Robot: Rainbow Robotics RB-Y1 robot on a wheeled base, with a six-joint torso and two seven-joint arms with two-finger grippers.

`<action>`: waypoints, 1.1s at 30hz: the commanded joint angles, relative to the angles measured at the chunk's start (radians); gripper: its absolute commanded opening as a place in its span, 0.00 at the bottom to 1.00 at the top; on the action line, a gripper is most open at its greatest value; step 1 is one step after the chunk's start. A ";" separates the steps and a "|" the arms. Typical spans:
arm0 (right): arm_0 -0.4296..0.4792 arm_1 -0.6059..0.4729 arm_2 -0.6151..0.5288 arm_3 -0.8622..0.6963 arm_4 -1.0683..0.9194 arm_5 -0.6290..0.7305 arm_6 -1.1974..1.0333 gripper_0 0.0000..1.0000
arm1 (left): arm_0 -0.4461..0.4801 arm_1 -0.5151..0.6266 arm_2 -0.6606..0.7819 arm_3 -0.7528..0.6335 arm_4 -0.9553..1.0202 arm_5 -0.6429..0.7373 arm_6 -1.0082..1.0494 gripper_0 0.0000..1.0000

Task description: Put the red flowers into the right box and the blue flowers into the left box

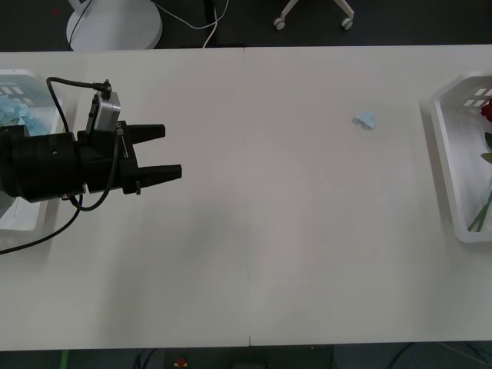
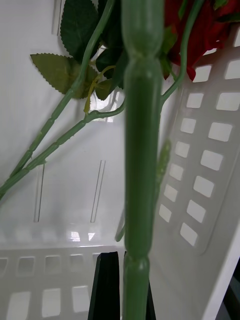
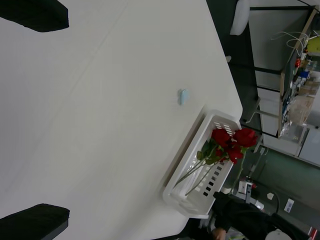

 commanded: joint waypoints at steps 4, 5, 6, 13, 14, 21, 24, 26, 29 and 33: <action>-0.035 0.076 0.045 0.041 0.121 -0.037 0.021 0.00 | -0.058 0.032 -0.029 -0.075 0.017 -0.041 0.069 1.00; -0.035 0.075 0.066 0.054 0.132 -0.054 0.018 0.00 | -0.060 0.034 -0.029 -0.083 0.019 -0.041 0.069 1.00; -0.035 0.075 0.077 0.060 0.136 -0.062 0.017 0.00 | -0.060 0.035 -0.029 -0.089 0.017 -0.041 0.069 1.00; -0.037 0.075 0.128 0.116 0.132 -0.144 0.006 0.42 | -0.069 0.110 -0.029 -0.173 -0.066 -0.041 0.143 1.00; -0.040 0.070 0.122 0.116 0.115 -0.146 0.007 0.56 | -0.069 0.116 -0.027 -0.186 -0.076 -0.041 0.165 1.00; -0.051 0.032 0.031 0.112 -0.074 -0.143 0.043 1.00 | -0.067 0.107 -0.027 -0.187 -0.078 -0.041 0.182 1.00; -0.051 0.007 -0.021 0.087 -0.137 -0.143 0.092 1.00 | -0.067 0.107 -0.029 -0.184 -0.079 -0.041 0.183 1.00; -0.051 -0.008 -0.050 0.061 -0.178 -0.140 0.159 1.00 | -0.067 0.107 -0.029 -0.184 -0.079 -0.041 0.186 1.00; -0.051 -0.031 -0.078 -0.009 -0.250 -0.100 0.259 1.00 | -0.067 0.107 -0.029 -0.184 -0.081 -0.041 0.189 1.00; -0.051 -0.039 -0.105 -0.131 -0.355 -0.029 0.365 1.00 | -0.067 0.109 -0.027 -0.184 -0.095 -0.041 0.188 1.00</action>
